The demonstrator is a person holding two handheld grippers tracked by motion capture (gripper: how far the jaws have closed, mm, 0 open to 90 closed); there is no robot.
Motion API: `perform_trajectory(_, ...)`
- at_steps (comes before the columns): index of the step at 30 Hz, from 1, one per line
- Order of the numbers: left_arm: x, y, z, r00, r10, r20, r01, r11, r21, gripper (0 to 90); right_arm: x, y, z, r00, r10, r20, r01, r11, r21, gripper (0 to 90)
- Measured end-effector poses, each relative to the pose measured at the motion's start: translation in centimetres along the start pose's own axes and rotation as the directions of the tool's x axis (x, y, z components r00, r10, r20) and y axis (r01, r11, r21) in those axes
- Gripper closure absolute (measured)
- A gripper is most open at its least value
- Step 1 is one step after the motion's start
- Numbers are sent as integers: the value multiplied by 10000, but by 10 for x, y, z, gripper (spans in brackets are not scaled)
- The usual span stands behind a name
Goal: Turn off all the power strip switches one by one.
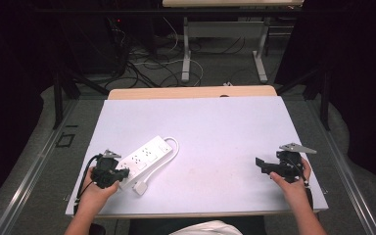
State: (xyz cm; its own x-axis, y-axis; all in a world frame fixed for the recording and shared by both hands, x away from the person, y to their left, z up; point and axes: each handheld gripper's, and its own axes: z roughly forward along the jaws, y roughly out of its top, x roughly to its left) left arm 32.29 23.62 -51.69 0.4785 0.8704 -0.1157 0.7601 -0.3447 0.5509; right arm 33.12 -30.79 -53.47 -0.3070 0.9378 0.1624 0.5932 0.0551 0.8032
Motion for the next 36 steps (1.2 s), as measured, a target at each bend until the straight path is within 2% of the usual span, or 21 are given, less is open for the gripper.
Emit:
perform_trajectory(8,0,1,2,9999,26,158,-26,10000,55,898,-1,-1,0,10000,-28,68,28,10000,-22,86)
perform_trajectory(10,-1,1,2,9997,-139,192,139,9999,35,898,-2,-1,0,9999,-106,59,106,9999,-48,86)
perform_trajectory(15,0,2,2,9998,75,164,-77,9999,97,899,-2,-1,-1,10000,-39,58,39,10000,-20,86)
perform_trajectory(19,-2,2,3,9998,43,178,-44,10000,45,900,-2,-1,-1,10000,-7,58,7,10000,-5,86)
perform_trajectory(23,1,1,4,9996,28,292,-35,9997,258,900,-2,-1,-2,10000,-11,53,11,10000,-30,86)
perform_trajectory(24,0,1,3,9996,-37,267,29,9996,289,900,-2,-1,-2,10000,-8,45,8,10000,-29,86)
perform_trajectory(25,0,1,3,9996,147,252,-155,9993,333,900,-2,-1,-2,10000,-9,48,9,10000,-26,86)
perform_trajectory(30,0,0,3,9997,194,174,-198,9995,243,900,0,-1,0,9999,5,101,-4,10000,-80,86)
perform_trajectory(36,-1,0,3,9999,98,93,-99,9999,111,900,0,-1,0,9999,11,135,-9,9999,-120,86)
